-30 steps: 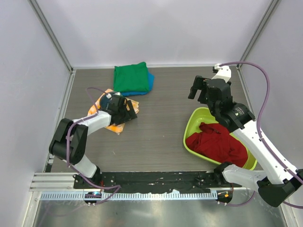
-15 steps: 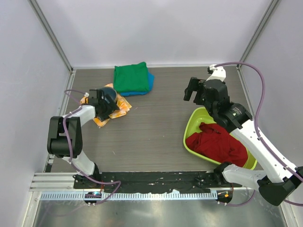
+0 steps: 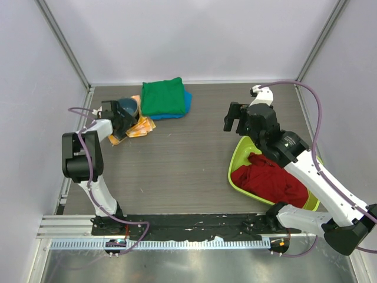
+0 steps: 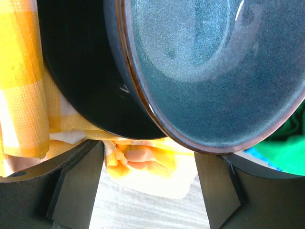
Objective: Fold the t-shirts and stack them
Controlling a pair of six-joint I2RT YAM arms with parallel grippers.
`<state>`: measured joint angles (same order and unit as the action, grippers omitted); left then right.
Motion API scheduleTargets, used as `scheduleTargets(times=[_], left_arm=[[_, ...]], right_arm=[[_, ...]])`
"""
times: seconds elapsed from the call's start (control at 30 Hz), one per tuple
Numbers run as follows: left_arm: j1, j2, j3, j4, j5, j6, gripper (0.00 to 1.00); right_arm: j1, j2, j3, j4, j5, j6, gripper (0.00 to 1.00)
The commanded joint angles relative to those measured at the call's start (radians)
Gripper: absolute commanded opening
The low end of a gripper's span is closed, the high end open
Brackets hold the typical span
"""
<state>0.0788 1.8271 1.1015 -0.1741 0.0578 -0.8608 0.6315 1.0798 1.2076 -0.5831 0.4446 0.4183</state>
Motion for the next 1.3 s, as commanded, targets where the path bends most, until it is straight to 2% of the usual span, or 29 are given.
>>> scheduleTargets(times=[0.0, 0.27, 0.5, 0.7, 0.87, 0.97, 1.07, 1.17, 1.27], left_arm=[[0.027, 0.087, 0.11, -0.022, -0.138, -0.006, 0.79], [0.081, 0.185, 0.253, -0.059, -0.162, 0.011, 0.78], [0.148, 0.265, 0.359, -0.062, -0.127, -0.009, 0.75], [0.17, 0.348, 0.547, -0.168, -0.176, 0.005, 0.74], [0.174, 0.365, 0.618, -0.215, -0.222, 0.017, 0.74], [0.179, 0.333, 0.577, -0.191, -0.231, 0.002, 0.73], [0.179, 0.259, 0.451, -0.115, -0.214, -0.059, 0.73], [0.173, 0.168, 0.286, -0.015, -0.152, -0.115, 0.71], [0.147, 0.051, 0.059, 0.097, -0.119, -0.173, 0.69]], right_arm=[[0.023, -0.017, -0.009, 0.048, 0.006, -0.001, 0.98], [0.06, 0.003, -0.01, 0.06, -0.003, 0.004, 0.98], [0.092, 0.017, -0.011, 0.06, -0.001, 0.002, 0.98], [0.122, 0.037, 0.003, 0.046, 0.017, -0.001, 0.98], [0.129, 0.035, -0.008, 0.051, 0.025, -0.001, 0.98], [0.134, 0.04, -0.006, 0.049, 0.025, -0.001, 0.98], [0.14, 0.034, -0.016, 0.049, 0.026, -0.004, 0.98], [0.148, 0.028, -0.025, 0.052, 0.026, -0.006, 0.98], [0.151, 0.038, -0.028, 0.049, 0.048, -0.012, 0.99]])
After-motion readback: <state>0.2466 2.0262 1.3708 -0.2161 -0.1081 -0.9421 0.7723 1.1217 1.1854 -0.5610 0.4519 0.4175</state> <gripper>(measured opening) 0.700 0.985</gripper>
